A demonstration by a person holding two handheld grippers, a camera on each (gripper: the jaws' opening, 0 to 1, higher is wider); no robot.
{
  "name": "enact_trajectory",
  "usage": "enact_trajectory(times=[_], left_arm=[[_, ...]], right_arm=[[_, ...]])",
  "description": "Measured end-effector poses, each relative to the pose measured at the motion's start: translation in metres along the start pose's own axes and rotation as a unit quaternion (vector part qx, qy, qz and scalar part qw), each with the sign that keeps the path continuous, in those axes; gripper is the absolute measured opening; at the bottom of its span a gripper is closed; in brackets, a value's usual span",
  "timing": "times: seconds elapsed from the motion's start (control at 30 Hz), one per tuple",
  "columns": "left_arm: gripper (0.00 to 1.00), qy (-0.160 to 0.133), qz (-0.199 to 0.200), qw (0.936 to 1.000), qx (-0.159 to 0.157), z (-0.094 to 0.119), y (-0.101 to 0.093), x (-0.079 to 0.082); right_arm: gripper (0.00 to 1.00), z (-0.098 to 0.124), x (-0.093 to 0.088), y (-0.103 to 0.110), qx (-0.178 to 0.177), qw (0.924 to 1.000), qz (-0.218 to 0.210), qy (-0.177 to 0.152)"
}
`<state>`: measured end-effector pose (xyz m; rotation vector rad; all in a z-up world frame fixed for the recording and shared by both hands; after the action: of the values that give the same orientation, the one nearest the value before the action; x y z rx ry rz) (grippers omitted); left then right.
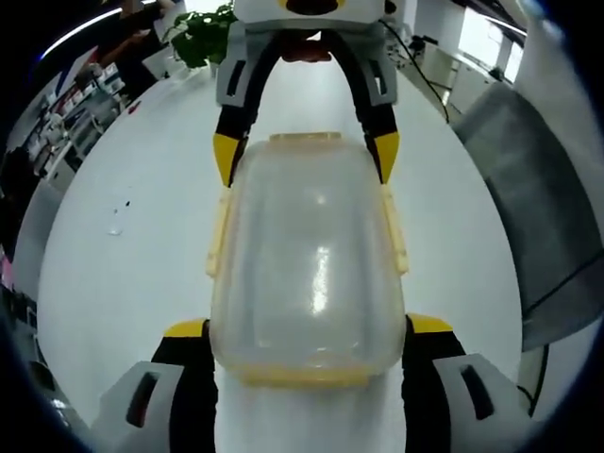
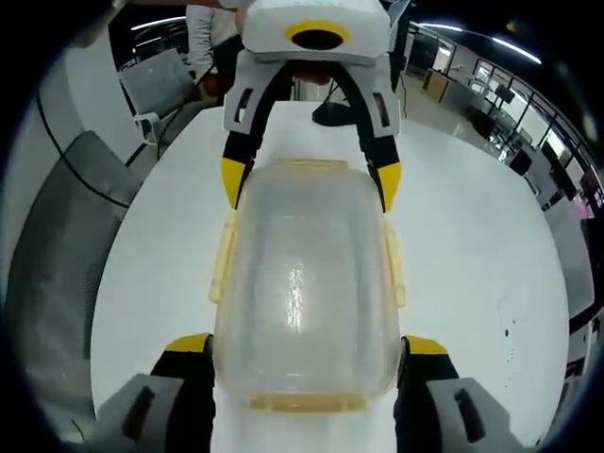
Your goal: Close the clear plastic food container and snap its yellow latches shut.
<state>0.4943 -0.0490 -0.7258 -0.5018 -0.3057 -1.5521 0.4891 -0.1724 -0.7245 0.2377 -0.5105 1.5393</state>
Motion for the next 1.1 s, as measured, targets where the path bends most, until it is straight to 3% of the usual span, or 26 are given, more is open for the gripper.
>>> enact_trajectory(times=[0.2, 0.23, 0.3, 0.33, 0.4, 0.67, 0.93, 1.1], left_arm=[[0.80, 0.008, -0.014, 0.9999, -0.005, 0.002, -0.012, 0.004], [0.81, 0.005, -0.025, 0.9997, 0.001, 0.003, -0.013, 0.007], [0.91, 0.004, -0.017, 0.9998, 0.013, 0.004, -0.013, 0.009], [1.00, 0.006, -0.016, 0.9991, 0.039, 0.007, -0.009, 0.009], [0.99, 0.012, -0.024, 0.9989, 0.039, 0.008, -0.013, 0.010], [0.99, 0.019, -0.022, 0.9979, 0.058, 0.014, -0.021, 0.009], [0.99, 0.011, -0.007, 0.9971, 0.075, 0.019, -0.034, 0.007], [0.99, -0.001, 0.015, 0.9960, 0.089, 0.025, -0.042, 0.008]], right_arm=[[0.79, 0.004, 0.002, 0.010, 0.004, 1.0000, -0.003, -0.002], [0.80, 0.006, 0.003, 0.009, -0.009, 1.0000, 0.000, 0.001], [0.91, 0.008, 0.010, 0.010, -0.013, 0.9995, -0.022, -0.019], [0.99, 0.009, 0.012, 0.010, -0.017, 0.9990, -0.036, -0.022], [0.99, 0.012, 0.007, 0.012, -0.024, 0.9994, -0.023, 0.006], [0.99, 0.019, -0.003, 0.022, -0.029, 0.9991, -0.024, 0.018], [0.99, 0.031, -0.009, 0.026, -0.052, 0.9976, -0.045, 0.009], [0.99, 0.039, -0.008, 0.031, -0.065, 0.9946, -0.081, -0.012]])
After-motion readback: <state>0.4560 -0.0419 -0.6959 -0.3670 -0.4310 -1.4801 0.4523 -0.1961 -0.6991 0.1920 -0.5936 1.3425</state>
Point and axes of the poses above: the point that each gripper's makers call its tool centre point, and the gripper's own axes: z roughly backward along the fingers, y roughly to its left, x roughly out of its top, the point moved 4 cm from there along z, roughly backward along the fingers, and after that the axes turned 9 degrees about -x, right-handed, at the moved point
